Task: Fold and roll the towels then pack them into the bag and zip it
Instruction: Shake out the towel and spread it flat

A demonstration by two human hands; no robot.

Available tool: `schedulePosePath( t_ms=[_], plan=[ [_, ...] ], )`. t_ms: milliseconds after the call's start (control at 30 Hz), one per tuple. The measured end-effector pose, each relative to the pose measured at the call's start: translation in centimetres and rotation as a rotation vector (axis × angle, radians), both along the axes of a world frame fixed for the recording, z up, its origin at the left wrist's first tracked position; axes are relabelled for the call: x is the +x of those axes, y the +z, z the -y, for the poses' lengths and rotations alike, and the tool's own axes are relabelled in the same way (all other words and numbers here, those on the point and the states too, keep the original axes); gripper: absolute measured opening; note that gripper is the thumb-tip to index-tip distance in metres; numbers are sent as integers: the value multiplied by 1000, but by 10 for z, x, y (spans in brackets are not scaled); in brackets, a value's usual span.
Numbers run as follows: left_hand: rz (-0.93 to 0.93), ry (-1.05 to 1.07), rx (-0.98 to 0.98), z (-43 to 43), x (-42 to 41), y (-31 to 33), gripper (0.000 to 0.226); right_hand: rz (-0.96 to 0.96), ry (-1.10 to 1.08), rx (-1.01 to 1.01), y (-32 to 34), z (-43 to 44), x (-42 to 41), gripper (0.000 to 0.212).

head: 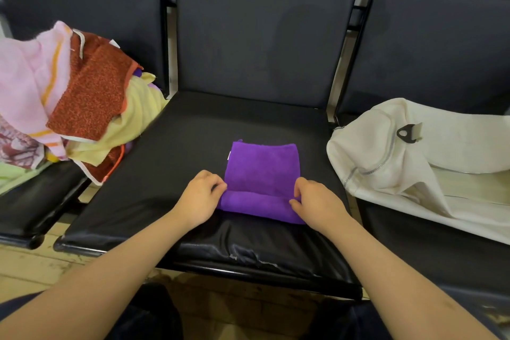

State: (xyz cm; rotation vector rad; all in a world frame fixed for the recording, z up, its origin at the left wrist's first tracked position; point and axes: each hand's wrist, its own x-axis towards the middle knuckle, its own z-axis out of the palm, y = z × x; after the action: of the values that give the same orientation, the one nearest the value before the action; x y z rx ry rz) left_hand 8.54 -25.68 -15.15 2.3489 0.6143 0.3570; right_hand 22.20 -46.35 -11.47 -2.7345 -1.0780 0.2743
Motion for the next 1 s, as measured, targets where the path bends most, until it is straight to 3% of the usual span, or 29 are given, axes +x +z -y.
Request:
schedulePosePath(
  t_ms=[133,233,300,367,500,700,800,867,1000],
  plan=[
    [-115,-151,29,-2,-3,-4,40,102,3,-22,1,-1,-4,20],
    [-171,-277,140,0,-8,-2,65,103,165,101,11,2,-1,29],
    [-94,-345,119,0,-9,-1,54,-13,300,104,16,5,2,38],
    [-73,-376,110,1,-9,-1,34,-123,352,-15,16,7,2,42],
    [-86,-304,186,5,-8,-4,21,-29,351,-58,8,7,4,24],
    [-123,-304,208,3,-8,-2,31,-28,278,7,7,4,5,14],
    [-108,-237,270,6,-6,0,30,-113,337,-52,7,7,7,29],
    [-90,-186,314,7,-4,0,23,-41,362,-70,7,5,6,32],
    [-38,-273,107,6,-6,2,22,-123,224,71,10,3,7,20]
  ],
)
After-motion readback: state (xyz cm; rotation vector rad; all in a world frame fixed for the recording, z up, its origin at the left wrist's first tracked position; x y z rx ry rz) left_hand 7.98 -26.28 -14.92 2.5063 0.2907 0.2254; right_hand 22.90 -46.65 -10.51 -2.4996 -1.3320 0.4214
